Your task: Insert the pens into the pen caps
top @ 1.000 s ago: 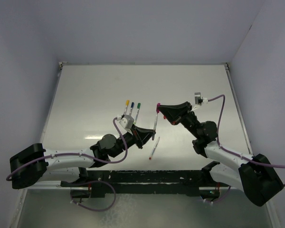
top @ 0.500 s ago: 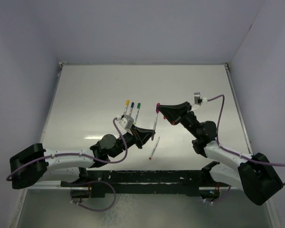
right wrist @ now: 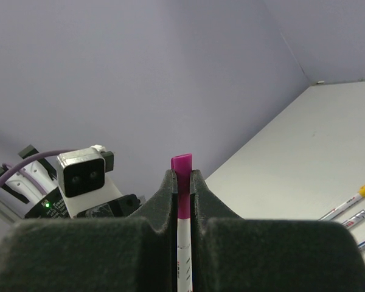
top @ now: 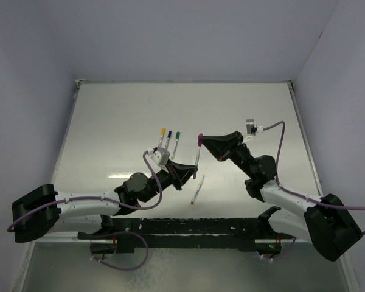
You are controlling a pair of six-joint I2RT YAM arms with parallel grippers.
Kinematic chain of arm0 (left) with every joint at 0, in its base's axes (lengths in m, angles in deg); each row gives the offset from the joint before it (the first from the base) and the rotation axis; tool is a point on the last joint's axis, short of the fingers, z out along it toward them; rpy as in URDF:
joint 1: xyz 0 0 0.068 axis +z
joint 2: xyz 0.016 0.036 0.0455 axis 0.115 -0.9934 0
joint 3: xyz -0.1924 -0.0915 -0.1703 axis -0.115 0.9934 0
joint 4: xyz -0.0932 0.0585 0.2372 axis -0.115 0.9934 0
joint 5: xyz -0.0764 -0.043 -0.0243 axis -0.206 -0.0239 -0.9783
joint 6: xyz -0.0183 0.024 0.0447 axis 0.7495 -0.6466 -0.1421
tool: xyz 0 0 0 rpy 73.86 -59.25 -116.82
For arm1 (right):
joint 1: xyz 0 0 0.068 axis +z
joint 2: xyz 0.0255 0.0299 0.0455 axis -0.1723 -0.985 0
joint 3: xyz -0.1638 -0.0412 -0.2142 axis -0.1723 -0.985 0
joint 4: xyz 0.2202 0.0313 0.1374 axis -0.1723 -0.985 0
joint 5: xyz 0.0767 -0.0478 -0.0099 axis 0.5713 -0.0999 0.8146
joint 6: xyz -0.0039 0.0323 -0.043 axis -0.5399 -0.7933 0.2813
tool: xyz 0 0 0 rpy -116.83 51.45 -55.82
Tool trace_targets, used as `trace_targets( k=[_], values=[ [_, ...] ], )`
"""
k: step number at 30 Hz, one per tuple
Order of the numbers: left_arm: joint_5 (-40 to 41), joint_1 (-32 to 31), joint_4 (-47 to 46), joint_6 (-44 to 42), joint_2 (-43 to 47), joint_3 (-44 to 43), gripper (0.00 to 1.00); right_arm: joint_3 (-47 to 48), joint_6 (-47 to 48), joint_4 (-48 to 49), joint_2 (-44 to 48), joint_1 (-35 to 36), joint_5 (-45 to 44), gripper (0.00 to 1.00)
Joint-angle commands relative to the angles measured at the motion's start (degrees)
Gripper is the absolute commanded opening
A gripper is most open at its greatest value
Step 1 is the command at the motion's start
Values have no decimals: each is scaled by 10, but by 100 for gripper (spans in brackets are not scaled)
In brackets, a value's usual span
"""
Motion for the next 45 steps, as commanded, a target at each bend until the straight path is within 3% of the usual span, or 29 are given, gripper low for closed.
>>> trace_targets(
  k=[1, 24, 36, 45],
  values=[
    [7, 3, -38, -18, 11, -17, 0, -7, 8, 36, -7, 10, -6, 0],
    [22, 9, -117, -57, -3, -64, 0, -13, 50, -20, -63, 45, 29, 0],
    [-4, 61, -88, -72, 13, -103, 0, 8, 163, -262, -11, 106, -74, 0],
    [-3, 79, -104, -80, 18, -111, 0, 15, 194, -339, -13, 131, -120, 0]
  ],
)
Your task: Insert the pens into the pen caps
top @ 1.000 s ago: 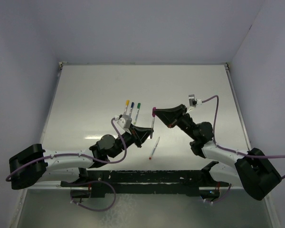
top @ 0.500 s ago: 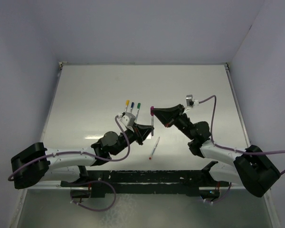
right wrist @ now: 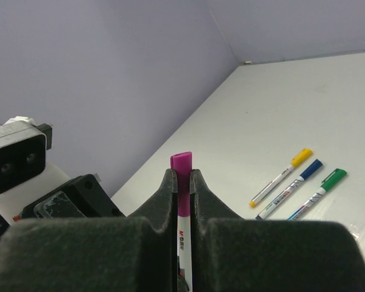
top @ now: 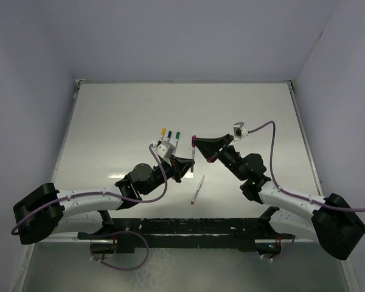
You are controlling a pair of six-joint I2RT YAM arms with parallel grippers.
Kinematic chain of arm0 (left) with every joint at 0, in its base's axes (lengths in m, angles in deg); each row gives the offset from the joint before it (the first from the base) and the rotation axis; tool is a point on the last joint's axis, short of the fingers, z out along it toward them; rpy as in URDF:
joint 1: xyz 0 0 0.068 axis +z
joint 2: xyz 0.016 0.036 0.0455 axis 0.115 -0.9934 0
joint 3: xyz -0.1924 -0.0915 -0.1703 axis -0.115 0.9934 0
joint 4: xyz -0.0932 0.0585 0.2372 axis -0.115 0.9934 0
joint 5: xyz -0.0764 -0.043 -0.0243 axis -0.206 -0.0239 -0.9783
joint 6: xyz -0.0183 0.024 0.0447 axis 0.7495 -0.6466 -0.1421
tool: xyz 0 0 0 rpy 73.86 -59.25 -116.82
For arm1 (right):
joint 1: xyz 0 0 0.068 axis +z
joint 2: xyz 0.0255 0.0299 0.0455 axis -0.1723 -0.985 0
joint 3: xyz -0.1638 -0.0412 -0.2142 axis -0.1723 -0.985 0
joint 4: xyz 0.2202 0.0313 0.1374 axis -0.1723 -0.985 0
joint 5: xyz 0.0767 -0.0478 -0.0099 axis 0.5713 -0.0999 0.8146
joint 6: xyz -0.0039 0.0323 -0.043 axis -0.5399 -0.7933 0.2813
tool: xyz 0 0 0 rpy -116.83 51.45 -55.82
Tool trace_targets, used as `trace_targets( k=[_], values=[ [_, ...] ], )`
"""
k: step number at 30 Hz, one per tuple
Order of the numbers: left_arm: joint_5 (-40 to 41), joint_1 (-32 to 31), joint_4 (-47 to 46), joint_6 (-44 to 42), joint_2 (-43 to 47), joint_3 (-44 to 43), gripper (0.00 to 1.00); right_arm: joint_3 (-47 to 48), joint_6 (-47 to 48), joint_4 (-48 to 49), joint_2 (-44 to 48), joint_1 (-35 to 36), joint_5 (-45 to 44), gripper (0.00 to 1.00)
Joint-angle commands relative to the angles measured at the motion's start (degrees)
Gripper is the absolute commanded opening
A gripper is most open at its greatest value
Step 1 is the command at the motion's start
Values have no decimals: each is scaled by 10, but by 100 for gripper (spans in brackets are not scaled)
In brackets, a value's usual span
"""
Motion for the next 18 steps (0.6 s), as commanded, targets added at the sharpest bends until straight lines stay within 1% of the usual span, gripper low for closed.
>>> trace_targets(
  k=[1, 18],
  values=[
    [18, 19, -177, -28, 37, -76, 0, -8, 40, -169, -27, 37, 20, 0],
    [40, 45, -175, -79, 63, -100, 0, -2, 48, -202, -76, 73, 4, 0]
  ],
)
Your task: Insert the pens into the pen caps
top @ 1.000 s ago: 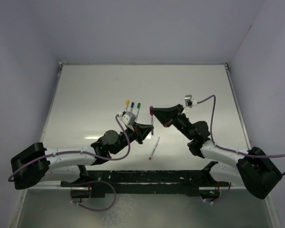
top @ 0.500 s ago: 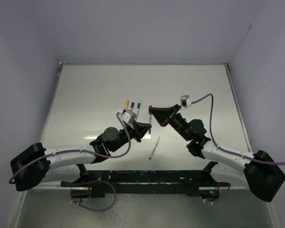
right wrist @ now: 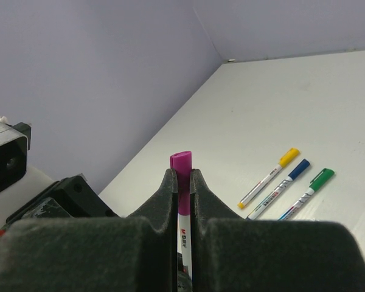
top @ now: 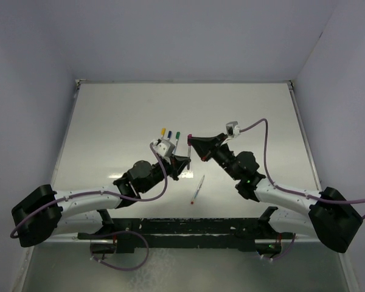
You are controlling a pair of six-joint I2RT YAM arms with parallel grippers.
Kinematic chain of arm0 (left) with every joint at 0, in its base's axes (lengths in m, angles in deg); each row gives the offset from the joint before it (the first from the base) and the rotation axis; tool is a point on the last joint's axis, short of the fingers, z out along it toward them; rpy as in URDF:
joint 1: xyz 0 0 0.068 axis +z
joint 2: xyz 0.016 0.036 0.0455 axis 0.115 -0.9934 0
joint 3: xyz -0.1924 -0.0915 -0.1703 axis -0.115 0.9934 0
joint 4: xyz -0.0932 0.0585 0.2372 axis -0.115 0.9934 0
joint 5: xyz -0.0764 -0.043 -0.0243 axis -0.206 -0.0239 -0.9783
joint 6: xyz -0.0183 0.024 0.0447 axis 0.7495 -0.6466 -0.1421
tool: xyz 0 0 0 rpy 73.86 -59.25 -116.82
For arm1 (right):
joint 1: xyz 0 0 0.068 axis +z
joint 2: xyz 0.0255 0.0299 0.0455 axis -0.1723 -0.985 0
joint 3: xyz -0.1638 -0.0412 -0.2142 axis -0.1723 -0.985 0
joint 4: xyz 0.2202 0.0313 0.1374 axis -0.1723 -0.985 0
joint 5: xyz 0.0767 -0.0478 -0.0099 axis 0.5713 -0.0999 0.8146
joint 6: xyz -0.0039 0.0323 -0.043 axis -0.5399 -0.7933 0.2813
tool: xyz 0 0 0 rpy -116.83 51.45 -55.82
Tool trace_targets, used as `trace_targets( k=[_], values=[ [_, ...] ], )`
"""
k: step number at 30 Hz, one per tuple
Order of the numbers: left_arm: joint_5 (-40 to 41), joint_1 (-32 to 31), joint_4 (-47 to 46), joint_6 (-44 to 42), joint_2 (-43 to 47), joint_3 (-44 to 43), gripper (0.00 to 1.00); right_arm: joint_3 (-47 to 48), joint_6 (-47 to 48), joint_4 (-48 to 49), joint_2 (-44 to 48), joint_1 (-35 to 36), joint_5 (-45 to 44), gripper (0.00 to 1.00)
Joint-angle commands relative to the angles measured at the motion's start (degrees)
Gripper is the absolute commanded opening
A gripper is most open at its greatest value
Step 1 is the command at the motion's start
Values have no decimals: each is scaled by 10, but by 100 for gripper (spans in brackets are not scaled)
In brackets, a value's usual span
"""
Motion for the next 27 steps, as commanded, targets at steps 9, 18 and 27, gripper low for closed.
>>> trace_targets(
  k=[9, 18, 27],
  values=[
    [44, 23, -157, -30, 57, -87, 0, -7, 19, -187, -34, 41, 15, 0],
    [54, 23, 3, 27, 79, -17, 0, 119, 74, -306, 34, 40, -124, 52],
    [101, 24, 175, 37, 18, -47, 0, 131, 94, -366, 148, 40, -254, 64]
  ],
)
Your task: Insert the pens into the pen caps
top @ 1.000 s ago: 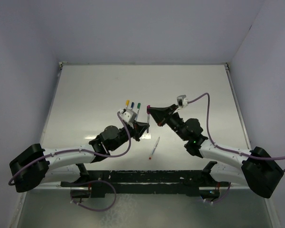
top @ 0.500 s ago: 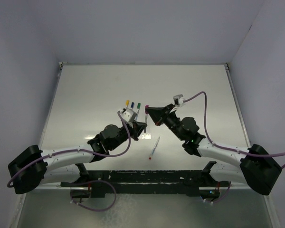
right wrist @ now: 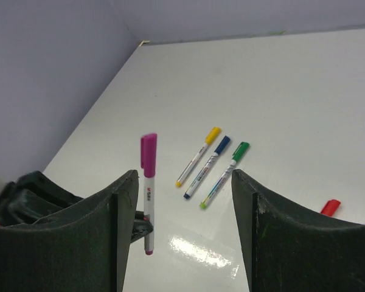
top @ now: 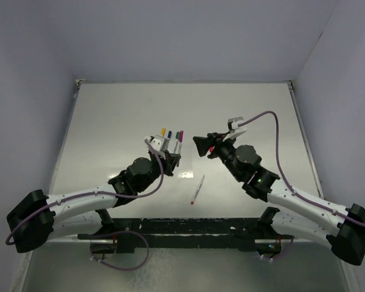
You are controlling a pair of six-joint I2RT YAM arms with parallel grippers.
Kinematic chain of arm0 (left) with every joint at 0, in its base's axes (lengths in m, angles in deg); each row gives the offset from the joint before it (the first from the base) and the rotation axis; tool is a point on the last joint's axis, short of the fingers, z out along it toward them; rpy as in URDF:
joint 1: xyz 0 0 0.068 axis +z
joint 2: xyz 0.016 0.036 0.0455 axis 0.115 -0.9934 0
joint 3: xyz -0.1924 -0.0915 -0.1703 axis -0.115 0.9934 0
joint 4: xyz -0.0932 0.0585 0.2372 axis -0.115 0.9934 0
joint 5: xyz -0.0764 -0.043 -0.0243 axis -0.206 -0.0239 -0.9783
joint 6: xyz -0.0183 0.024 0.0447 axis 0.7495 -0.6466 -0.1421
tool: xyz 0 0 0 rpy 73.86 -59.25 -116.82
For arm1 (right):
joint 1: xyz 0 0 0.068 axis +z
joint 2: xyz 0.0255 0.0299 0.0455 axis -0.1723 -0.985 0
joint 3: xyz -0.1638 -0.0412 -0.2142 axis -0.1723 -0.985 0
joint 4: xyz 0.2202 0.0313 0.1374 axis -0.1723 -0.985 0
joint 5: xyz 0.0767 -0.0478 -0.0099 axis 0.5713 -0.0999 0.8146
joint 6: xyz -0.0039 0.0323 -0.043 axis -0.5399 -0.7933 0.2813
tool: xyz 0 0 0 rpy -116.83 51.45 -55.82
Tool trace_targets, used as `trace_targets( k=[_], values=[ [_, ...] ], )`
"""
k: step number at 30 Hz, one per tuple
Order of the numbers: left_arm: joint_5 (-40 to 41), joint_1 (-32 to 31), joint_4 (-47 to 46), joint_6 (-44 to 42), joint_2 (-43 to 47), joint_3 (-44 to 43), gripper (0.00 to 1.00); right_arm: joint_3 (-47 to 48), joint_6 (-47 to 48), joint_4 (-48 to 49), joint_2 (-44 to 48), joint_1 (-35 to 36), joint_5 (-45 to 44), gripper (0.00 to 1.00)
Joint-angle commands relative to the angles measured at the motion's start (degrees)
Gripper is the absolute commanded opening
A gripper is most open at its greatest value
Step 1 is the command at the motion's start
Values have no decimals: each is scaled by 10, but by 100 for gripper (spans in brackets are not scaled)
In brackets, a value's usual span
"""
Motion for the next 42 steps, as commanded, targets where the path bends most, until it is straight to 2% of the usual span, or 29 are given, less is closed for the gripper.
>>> trace_targets(
  k=[1, 12, 20, 33, 42],
  values=[
    [35, 5, 78, 2, -54, -56, 0, 11, 10, -59, 72, -1, -99, 64],
    [-59, 80, 218, -5, -292, -257, 0, -17, -67, -223, 194, -1, -174, 65],
    [-91, 118, 291, 2, -409, -350, 0, -30, -85, -237, 207, -1, -175, 65],
    [-78, 127, 315, 18, -463, -396, 0, -41, -102, -225, 185, -1, -154, 65],
    [-61, 128, 321, 34, -481, -403, 7, -52, -111, -214, 185, -1, -140, 65]
  ],
)
